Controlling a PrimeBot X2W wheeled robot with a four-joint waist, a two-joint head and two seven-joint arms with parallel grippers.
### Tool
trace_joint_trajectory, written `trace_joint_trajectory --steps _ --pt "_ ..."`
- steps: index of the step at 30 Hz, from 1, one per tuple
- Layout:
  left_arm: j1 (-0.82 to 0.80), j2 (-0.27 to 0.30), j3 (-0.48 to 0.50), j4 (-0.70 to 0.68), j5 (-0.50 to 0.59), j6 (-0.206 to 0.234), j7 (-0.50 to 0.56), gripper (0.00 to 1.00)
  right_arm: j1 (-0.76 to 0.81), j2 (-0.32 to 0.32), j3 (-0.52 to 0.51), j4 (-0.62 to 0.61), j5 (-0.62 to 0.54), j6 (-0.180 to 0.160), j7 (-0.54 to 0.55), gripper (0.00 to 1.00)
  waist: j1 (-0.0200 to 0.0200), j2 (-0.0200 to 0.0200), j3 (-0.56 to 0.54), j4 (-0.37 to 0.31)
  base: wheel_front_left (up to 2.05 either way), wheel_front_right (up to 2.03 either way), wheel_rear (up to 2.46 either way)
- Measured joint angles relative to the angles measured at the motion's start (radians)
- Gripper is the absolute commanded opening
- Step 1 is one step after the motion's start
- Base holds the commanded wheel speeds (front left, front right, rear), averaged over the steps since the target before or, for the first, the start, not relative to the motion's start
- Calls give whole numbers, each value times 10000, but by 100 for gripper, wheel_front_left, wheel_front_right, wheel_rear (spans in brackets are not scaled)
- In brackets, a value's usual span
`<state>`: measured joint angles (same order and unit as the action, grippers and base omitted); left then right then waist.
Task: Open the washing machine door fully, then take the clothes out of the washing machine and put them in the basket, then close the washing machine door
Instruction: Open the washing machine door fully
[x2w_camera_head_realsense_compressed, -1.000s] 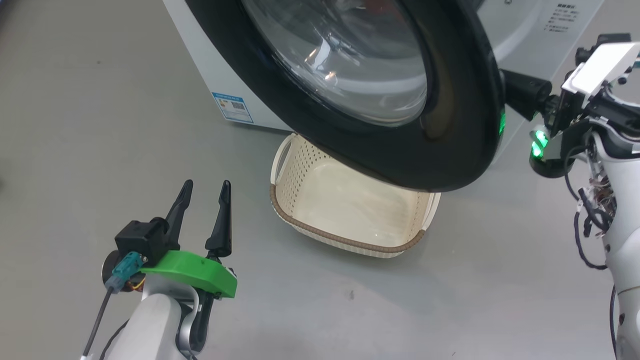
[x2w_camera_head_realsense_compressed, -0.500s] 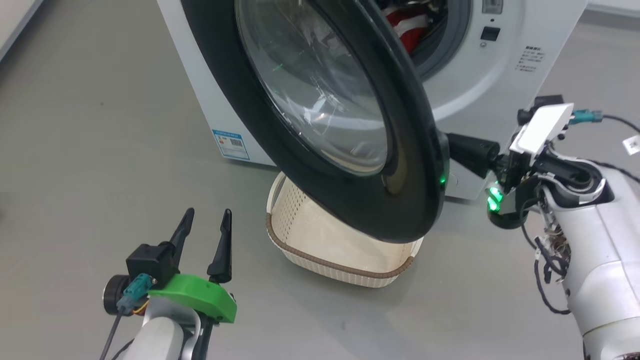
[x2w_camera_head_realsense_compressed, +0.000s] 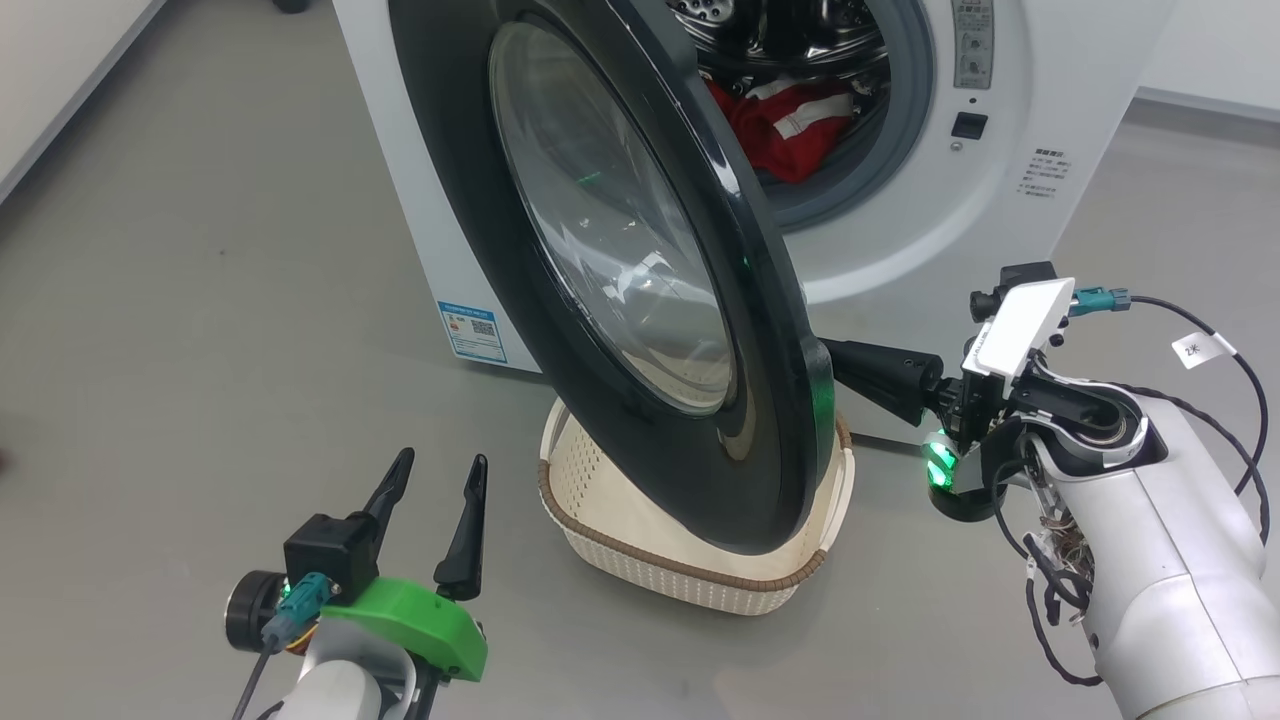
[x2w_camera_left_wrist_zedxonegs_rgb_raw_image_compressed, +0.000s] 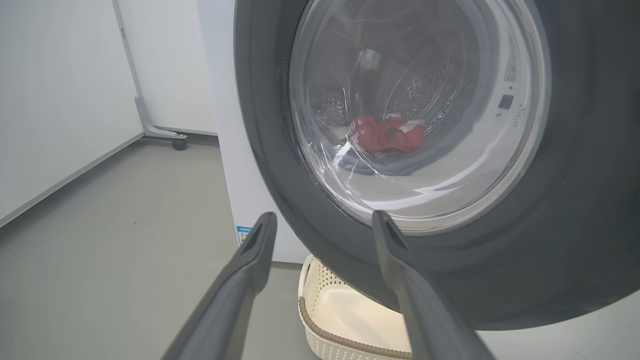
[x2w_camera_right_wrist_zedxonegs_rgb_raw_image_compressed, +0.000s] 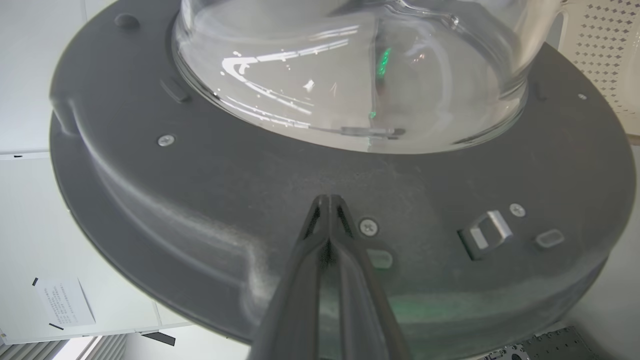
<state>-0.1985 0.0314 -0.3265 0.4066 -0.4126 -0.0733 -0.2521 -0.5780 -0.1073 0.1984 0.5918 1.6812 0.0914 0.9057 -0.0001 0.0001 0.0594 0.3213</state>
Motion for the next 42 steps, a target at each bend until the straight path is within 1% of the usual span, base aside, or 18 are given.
trace_joint_trajectory --steps 2,12,18,42 --pt "3 4 -42 -2 2 -29 0 100 81 21 2 -73 0 42 -2 0 0 0 -28 77 0 0 0" --pt "53 17 -88 -21 2 -33 0 100 343 155 161 -313 81 46 -4 0 0 0 -57 482 0 0 0" --pt "58 21 -105 -44 0 -36 0 100 402 221 384 -474 88 117 -2 0 0 0 -42 738 0 0 0" --pt "59 27 -349 -36 52 -127 0 100 916 410 1381 -709 433 130 29 0 0 0 -134 1949 0 0 0"
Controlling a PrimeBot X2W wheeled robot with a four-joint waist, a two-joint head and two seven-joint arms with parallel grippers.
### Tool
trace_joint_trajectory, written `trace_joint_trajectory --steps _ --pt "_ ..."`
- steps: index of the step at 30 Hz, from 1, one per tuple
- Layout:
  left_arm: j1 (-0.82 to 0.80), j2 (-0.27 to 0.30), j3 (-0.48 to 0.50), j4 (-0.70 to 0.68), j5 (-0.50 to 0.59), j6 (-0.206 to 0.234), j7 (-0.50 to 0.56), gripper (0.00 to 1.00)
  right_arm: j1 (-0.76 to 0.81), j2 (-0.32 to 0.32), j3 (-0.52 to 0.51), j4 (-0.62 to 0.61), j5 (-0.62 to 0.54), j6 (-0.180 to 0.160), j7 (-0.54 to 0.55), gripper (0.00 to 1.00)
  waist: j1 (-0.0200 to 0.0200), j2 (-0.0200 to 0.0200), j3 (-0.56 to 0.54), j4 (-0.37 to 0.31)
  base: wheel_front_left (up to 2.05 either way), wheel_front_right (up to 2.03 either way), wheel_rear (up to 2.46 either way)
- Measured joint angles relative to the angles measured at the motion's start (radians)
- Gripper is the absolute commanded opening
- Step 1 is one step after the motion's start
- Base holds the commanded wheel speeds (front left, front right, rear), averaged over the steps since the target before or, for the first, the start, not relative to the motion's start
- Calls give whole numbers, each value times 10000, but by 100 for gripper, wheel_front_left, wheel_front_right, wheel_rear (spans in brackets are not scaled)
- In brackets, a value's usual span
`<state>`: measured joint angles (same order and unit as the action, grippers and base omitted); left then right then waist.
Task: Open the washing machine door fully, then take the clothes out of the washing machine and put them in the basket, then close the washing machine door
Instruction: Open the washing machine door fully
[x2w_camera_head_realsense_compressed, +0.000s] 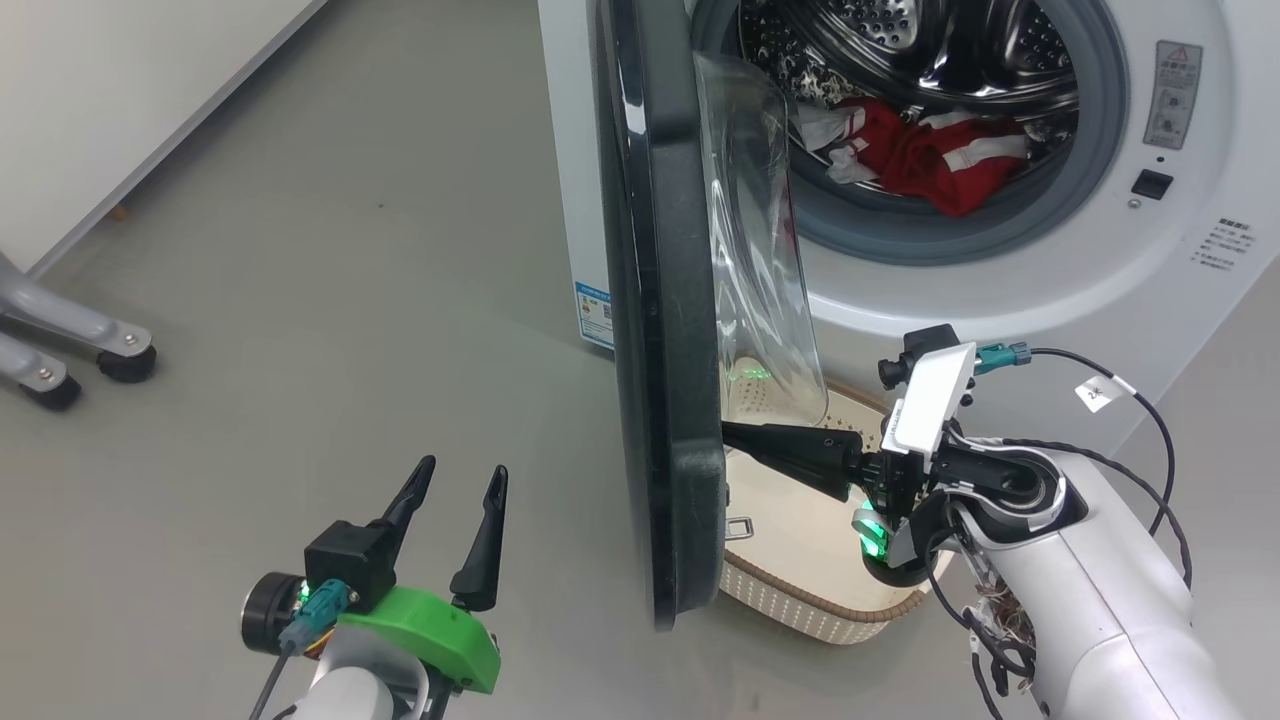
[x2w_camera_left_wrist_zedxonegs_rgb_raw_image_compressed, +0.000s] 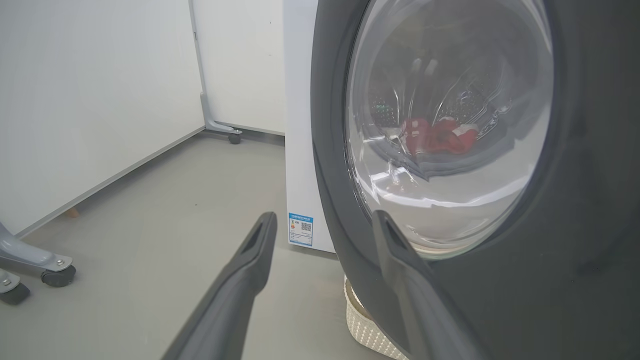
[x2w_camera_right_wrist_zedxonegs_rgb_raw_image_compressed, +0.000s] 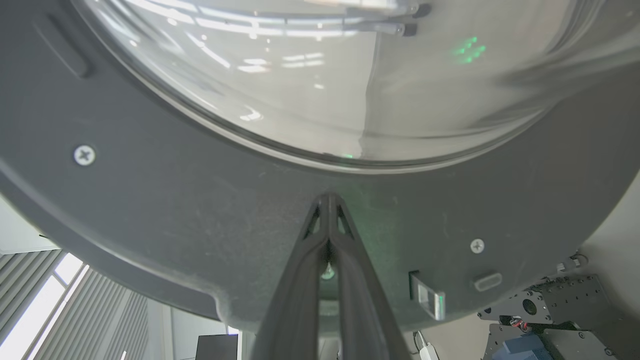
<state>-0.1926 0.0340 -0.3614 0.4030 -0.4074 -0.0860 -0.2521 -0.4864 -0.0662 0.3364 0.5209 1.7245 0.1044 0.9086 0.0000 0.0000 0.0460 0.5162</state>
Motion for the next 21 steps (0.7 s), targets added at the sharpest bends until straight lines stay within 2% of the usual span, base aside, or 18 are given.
trace_joint_trajectory --steps 10,21 --pt "1 4 182 -142 0 2 0 100 7 10 834 -209 663 0 -33 0 0 0 46 223 0 0 0" --pt "1 4 213 -236 6 2 0 100 6 8 1312 -282 976 0 -347 0 0 0 97 259 0 0 0"
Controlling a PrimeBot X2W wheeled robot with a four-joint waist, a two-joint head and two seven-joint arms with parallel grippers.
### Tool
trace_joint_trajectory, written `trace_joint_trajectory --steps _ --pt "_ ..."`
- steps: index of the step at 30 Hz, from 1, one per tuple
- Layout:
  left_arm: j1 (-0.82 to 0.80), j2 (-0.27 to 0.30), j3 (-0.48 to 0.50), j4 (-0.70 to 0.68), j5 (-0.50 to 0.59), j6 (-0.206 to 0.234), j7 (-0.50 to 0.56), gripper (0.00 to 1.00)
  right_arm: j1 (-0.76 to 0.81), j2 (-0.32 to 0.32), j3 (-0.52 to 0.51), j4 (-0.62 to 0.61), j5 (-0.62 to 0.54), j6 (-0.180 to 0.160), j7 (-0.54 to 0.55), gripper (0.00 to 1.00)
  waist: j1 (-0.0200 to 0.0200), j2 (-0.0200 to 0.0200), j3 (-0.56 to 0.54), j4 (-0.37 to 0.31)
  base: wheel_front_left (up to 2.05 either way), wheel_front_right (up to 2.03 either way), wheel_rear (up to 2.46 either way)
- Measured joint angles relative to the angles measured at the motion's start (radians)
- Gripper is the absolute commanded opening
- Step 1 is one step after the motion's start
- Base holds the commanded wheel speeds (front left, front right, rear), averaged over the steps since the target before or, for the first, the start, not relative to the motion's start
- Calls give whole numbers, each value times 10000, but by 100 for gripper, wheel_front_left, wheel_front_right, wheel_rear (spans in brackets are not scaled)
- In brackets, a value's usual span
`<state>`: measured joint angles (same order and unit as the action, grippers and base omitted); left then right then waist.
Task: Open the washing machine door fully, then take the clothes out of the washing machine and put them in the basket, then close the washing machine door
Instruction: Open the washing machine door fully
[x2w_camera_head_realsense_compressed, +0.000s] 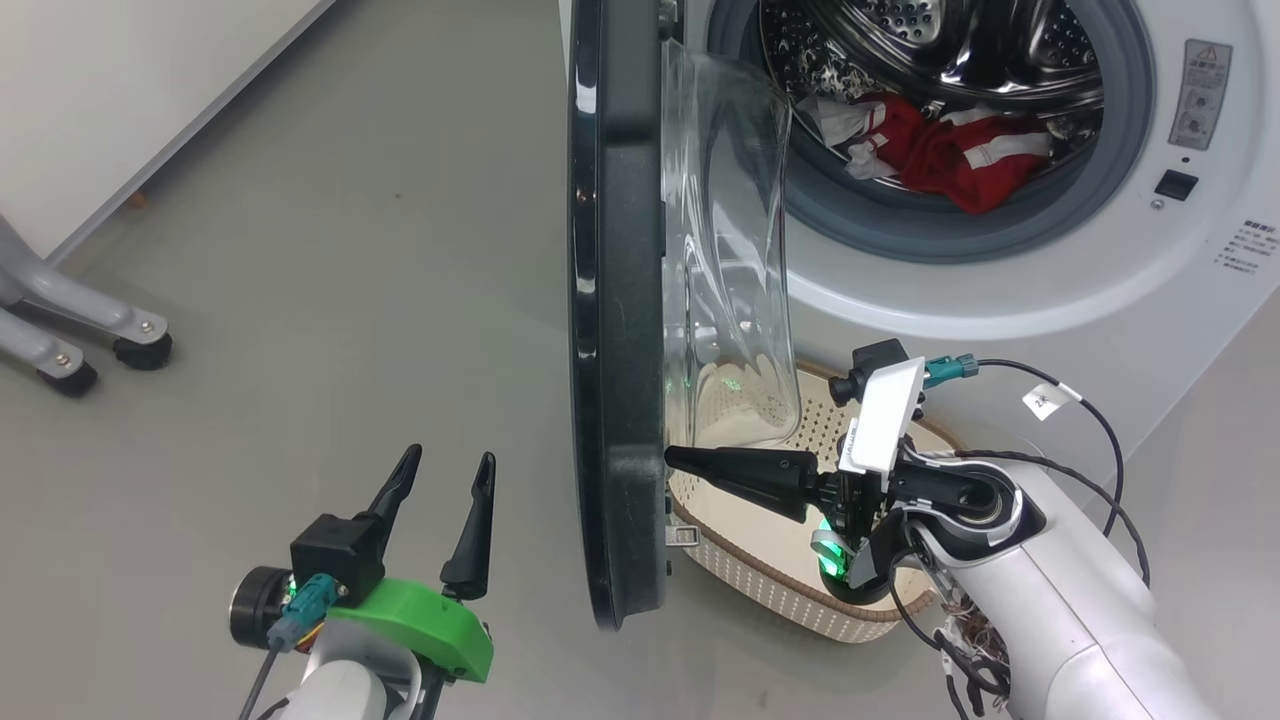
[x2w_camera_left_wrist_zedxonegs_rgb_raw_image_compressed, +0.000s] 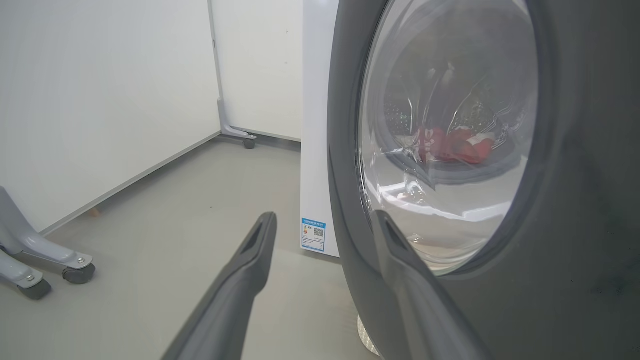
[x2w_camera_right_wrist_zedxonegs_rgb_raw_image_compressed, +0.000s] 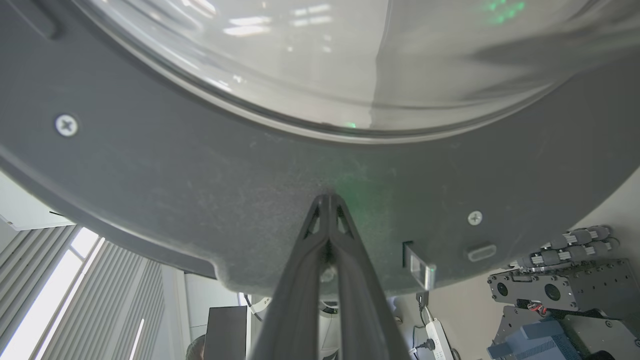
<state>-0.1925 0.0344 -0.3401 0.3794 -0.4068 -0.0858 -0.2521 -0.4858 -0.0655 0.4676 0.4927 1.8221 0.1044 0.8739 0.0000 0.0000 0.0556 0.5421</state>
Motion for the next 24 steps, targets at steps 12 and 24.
trace_joint_trajectory --steps 12,24 --pt "104 2 79 17 121 0 0 100 415 46 -339 -150 397 81 -652 0 0 0 -220 -152 0 0 0" --pt "308 19 146 31 217 0 0 100 1619 -59 -1714 -832 431 171 -2033 0 1 0 -404 -750 0 0 0"
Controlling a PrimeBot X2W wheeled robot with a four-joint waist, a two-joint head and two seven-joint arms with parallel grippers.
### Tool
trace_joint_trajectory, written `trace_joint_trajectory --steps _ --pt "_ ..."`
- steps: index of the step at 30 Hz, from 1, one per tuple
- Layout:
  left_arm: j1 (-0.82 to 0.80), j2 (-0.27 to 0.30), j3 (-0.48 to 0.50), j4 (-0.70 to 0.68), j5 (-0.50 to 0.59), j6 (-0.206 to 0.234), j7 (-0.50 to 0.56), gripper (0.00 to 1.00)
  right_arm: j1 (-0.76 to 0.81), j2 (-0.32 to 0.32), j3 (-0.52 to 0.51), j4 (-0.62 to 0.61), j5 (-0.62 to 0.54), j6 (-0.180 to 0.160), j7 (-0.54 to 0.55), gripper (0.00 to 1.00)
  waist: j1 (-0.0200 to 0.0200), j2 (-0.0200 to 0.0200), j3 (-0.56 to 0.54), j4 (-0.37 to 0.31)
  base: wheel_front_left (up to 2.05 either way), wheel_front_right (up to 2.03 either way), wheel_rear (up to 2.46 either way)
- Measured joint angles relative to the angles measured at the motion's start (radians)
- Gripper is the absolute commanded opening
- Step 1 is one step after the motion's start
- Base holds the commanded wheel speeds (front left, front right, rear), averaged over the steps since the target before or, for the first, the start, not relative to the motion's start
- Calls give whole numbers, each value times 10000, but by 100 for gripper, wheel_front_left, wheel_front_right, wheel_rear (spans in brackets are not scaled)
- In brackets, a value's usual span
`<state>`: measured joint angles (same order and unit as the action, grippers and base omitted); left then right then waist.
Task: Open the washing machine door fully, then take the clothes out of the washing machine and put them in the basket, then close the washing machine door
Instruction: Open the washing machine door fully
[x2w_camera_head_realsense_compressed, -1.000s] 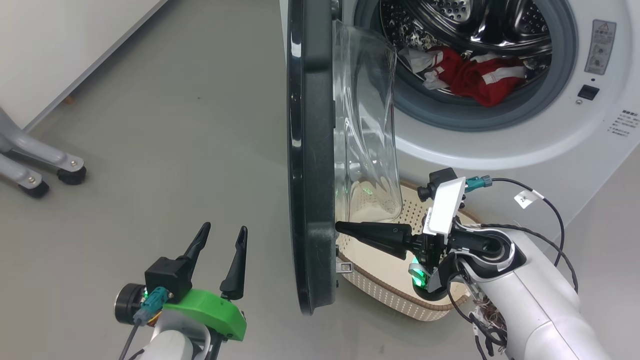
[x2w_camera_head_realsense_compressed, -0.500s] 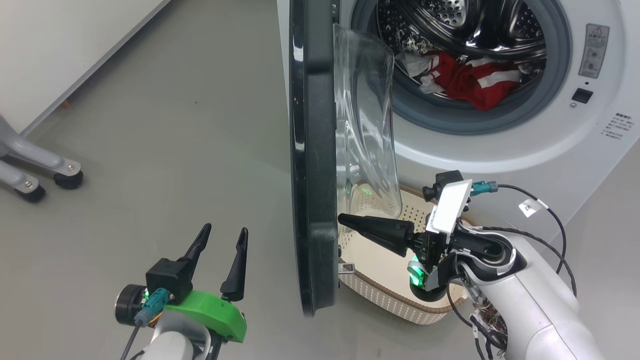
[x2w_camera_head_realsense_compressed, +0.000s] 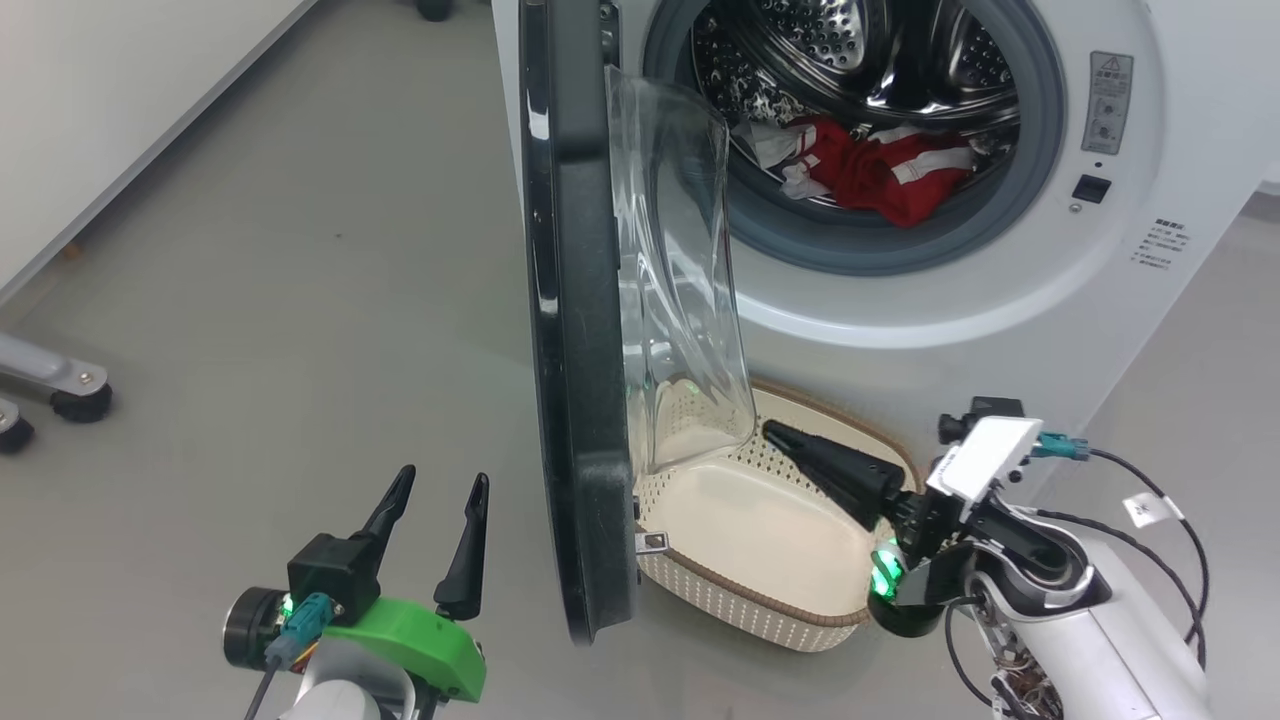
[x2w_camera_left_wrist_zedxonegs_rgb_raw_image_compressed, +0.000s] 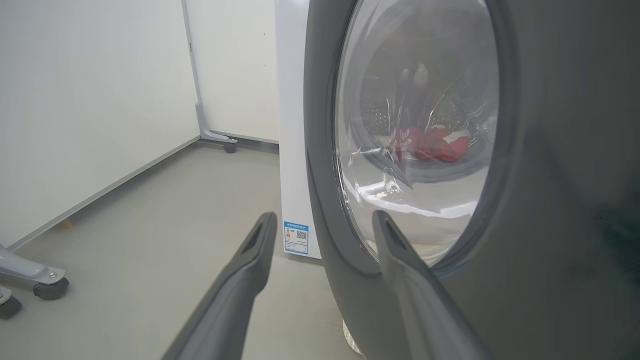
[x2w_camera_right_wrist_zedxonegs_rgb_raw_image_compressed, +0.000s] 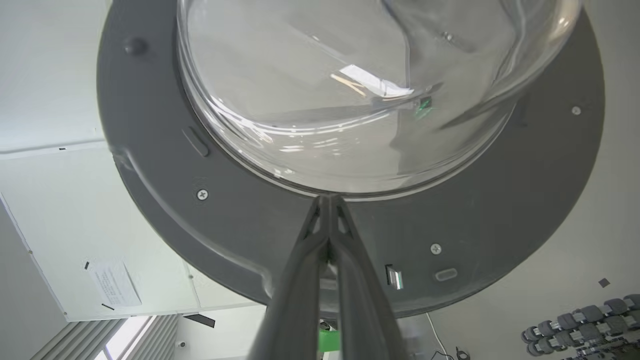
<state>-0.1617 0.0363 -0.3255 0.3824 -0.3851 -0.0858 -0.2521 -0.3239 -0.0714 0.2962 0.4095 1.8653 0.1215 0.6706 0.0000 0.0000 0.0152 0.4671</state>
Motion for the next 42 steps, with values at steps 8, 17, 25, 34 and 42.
trace_joint_trajectory --steps 8,17,25,34,42 --pt "91 6 136 -13 2 0 0 100 832 -391 -1181 -1003 -533 0 -1519 100 0 0 -70 -382 0 0 0" --pt "186 25 272 -15 86 2 0 100 1734 -690 -1522 -1381 -2040 0 -3114 100 0 0 -100 -777 0 0 0" --pt "185 25 232 36 90 2 0 100 2364 -1181 -1662 -1321 -4215 0 -5162 100 0 0 -129 -891 0 0 0" --pt "185 36 368 123 90 4 0 100 2680 -2002 -1267 -1112 -7321 -173 -7308 100 0 0 -131 -977 0 0 0" --pt "185 36 489 151 90 4 0 100 2687 -2598 -844 -1135 -9887 -1166 -9064 100 0 0 -113 -1041 0 0 0"
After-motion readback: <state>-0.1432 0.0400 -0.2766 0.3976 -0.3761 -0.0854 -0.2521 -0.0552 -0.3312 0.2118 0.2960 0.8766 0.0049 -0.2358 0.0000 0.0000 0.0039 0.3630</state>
